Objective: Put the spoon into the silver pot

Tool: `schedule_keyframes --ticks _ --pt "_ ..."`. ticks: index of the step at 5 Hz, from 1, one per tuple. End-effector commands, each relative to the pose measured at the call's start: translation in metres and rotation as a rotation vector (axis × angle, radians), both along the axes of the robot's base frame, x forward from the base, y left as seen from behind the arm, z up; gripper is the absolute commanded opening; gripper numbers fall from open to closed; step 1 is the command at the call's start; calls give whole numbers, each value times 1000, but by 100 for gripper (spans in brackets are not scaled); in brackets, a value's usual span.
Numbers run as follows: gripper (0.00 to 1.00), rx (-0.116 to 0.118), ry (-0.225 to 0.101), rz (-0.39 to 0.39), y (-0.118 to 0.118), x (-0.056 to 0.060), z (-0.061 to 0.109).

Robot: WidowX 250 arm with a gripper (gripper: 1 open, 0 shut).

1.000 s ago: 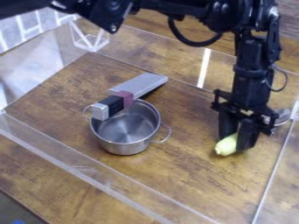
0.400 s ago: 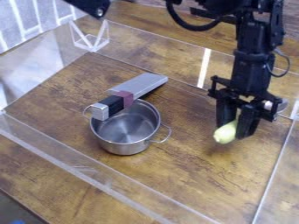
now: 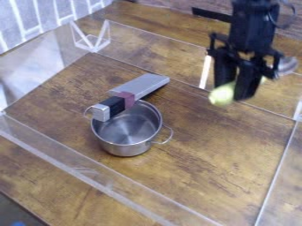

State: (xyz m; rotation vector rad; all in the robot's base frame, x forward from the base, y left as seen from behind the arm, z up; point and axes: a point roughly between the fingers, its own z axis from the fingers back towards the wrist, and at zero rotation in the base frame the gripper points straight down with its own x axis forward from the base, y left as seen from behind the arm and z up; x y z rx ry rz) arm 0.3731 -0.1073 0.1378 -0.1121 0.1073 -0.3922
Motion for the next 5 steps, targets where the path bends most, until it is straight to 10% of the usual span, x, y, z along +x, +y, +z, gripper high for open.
schedule_keyframes --ticks 1,4,5 --pt "0 -6 -117 89 39 -21 39" --pt "0 -13 -78 215 132 -91 -23" --pt "0 -25 -90 218 130 -89 -21"
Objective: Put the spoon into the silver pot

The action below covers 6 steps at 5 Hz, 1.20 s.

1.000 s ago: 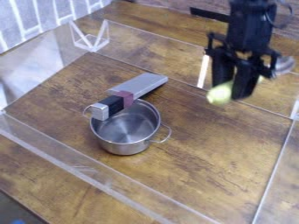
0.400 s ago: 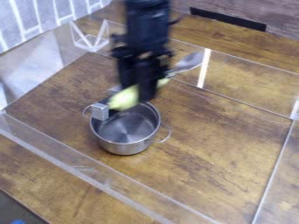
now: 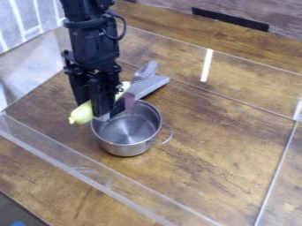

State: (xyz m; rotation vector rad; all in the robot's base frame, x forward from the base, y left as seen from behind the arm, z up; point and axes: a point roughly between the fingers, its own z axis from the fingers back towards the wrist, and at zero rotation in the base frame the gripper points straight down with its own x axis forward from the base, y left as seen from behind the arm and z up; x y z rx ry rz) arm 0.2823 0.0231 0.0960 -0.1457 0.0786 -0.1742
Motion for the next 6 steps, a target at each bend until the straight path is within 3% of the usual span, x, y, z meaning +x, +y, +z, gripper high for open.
schedule_keyframes --ticks 1,4,6 --pt "0 10 -80 -9 -3 2 25" --pt "0 10 -84 -51 -24 12 42" --pt "0 8 -88 -38 -21 22 36"
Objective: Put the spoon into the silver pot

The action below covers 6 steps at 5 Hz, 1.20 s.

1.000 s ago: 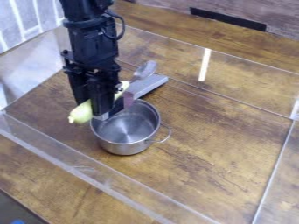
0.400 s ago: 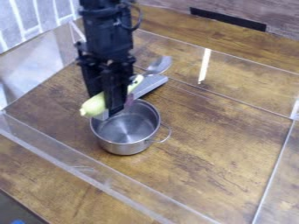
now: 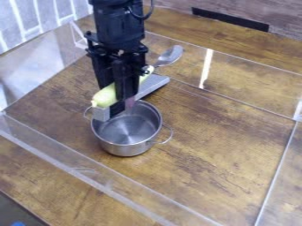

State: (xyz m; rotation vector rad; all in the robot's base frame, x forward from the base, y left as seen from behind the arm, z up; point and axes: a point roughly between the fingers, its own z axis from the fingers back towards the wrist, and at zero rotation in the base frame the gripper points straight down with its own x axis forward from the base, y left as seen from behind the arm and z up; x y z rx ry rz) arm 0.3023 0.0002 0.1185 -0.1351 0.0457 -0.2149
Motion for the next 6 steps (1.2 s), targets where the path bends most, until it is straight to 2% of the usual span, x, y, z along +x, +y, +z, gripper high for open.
schedule_keyframes --ticks 1,3,4,6 --pt "0 -1 -48 -2 5 0 12" --pt "0 -6 -45 26 16 -15 31" --pt "0 -13 -51 54 26 -10 33" --pt "0 -40 -66 -25 -10 11 33"
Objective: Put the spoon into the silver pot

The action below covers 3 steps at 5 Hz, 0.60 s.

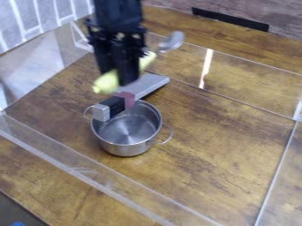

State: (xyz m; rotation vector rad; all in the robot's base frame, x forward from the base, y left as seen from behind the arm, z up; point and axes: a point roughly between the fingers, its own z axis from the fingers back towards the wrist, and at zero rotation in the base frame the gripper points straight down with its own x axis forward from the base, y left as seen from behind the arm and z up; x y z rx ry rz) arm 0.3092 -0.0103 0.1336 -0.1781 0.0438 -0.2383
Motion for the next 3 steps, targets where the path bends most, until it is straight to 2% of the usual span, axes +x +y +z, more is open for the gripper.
schedule_keyframes --ticks 1,2,3 --pt "100 -3 -65 -52 1 11 20" --pt "0 -7 -60 -102 2 14 19" --pt "100 -10 -55 -77 -3 7 11"
